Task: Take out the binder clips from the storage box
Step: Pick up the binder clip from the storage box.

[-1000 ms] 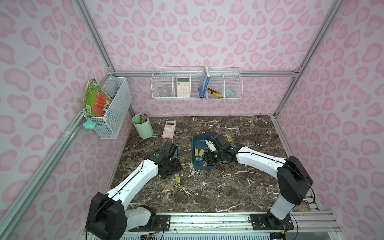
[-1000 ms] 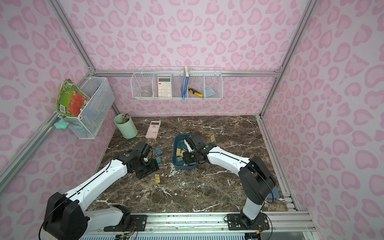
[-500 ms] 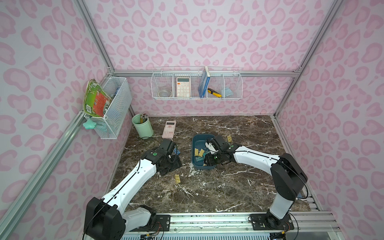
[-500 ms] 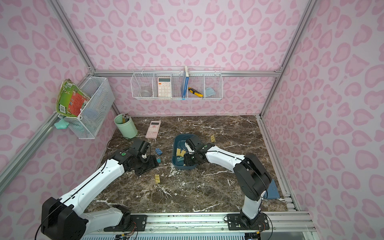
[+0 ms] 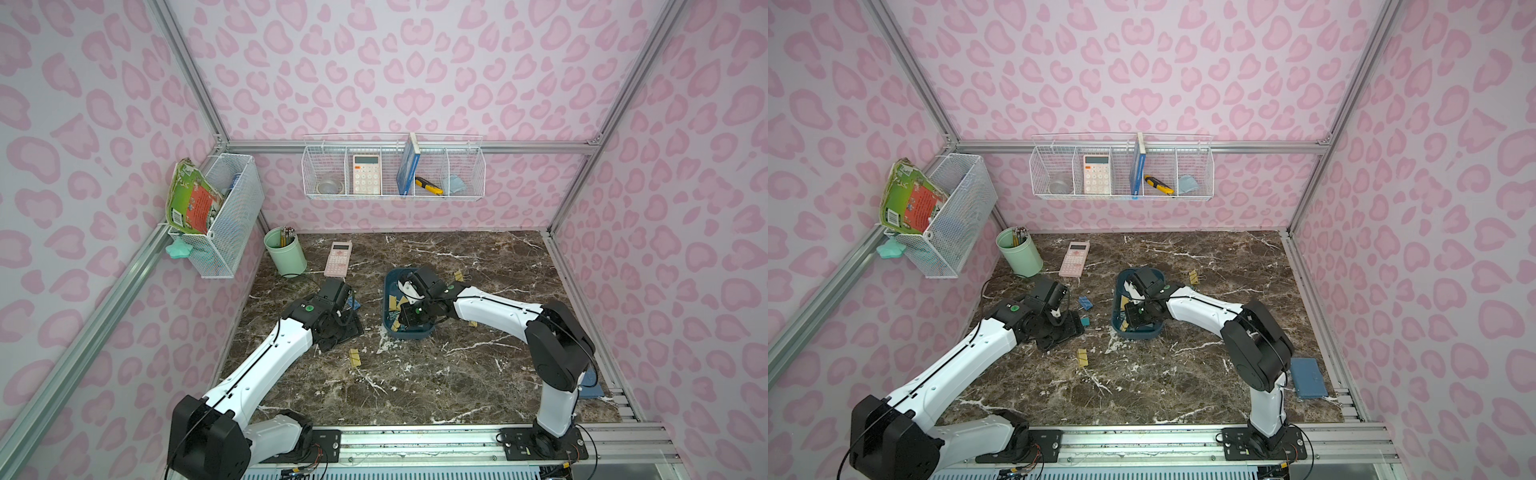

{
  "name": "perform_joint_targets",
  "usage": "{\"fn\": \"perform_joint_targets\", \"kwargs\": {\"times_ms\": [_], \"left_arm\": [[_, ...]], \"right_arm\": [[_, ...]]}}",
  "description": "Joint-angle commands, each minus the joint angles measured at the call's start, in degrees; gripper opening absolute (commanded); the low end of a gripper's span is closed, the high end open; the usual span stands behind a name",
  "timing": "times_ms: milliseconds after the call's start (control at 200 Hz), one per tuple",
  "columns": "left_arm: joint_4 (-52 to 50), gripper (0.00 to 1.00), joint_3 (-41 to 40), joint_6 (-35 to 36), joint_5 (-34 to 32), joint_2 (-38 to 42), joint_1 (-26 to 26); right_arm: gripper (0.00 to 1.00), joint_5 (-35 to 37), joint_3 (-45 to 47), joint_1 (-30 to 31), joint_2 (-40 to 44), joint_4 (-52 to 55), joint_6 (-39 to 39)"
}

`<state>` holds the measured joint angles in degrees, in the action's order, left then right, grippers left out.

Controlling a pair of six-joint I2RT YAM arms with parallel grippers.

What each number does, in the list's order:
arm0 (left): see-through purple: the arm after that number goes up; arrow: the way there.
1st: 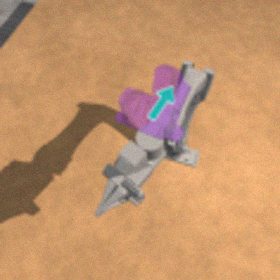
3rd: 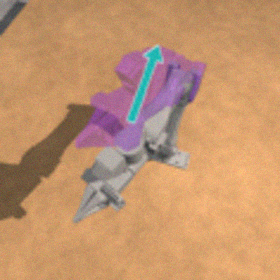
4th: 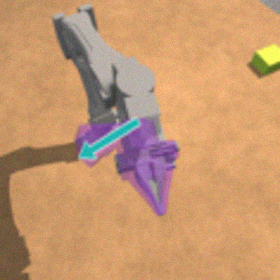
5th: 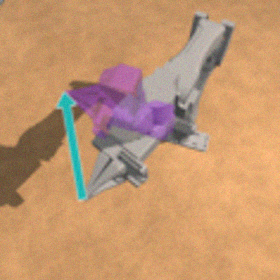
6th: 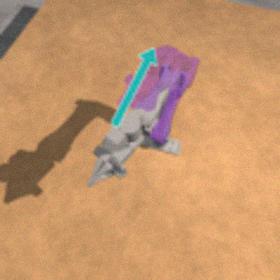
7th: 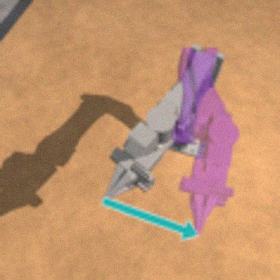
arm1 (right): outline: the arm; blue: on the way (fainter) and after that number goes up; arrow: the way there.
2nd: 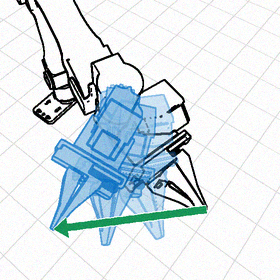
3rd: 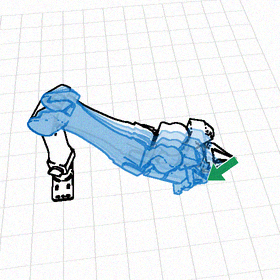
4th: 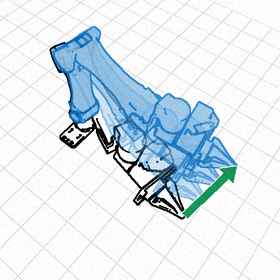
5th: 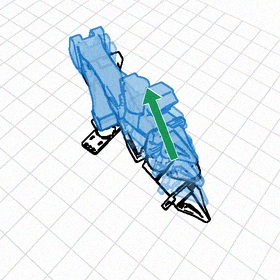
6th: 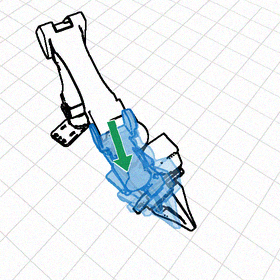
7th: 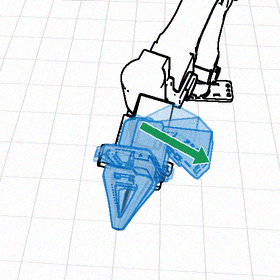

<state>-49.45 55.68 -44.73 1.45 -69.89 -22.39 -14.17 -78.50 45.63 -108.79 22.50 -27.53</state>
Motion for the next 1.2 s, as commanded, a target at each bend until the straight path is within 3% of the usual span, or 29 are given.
{"fn": "perform_joint_targets", "kwargs": {"times_ms": [0,215,350,705,945,1095,1195], "left_arm": [[-1.01,0.75,0.72,0.7,-0.66,0.06,0.12],[-1.24,0.75,1.12,0.95,-0.84,0.19,0.07],[-1.35,0.75,1.34,0.97,-0.84,0.15,0.07],[-0.82,0.75,1.45,1.14,-0.44,-0.51,0.07],[-1.24,0.75,1.74,1.22,-0.56,-0.52,0.08],[-1.5,0.75,1.71,1.15,-0.66,0.14,0.07],[-1.59,0.76,2.14,1.22,-0.62,0.71,0.07]], "right_arm": [[0.21,0.37,-3.87,-0.12,-1.34,0.8,1.37],[0.17,1.13,-8.1,-1.65,-3.2,1.47,2.31],[0.19,1.34,-8.69,-1.98,-3.02,2.52,3.42],[0.21,-0.39,-0.76,-1.87,-1.05,0.04,1.53],[0.21,-1.44,-1.47,-2.16,-3.36,-1.06,1.34],[0.17,-2.02,-2.1,-2.4,-5.03,-0.96,1.14],[0.02,-2.2,-1.93,-2.38,-4.61,-1.15,1.11]]}}
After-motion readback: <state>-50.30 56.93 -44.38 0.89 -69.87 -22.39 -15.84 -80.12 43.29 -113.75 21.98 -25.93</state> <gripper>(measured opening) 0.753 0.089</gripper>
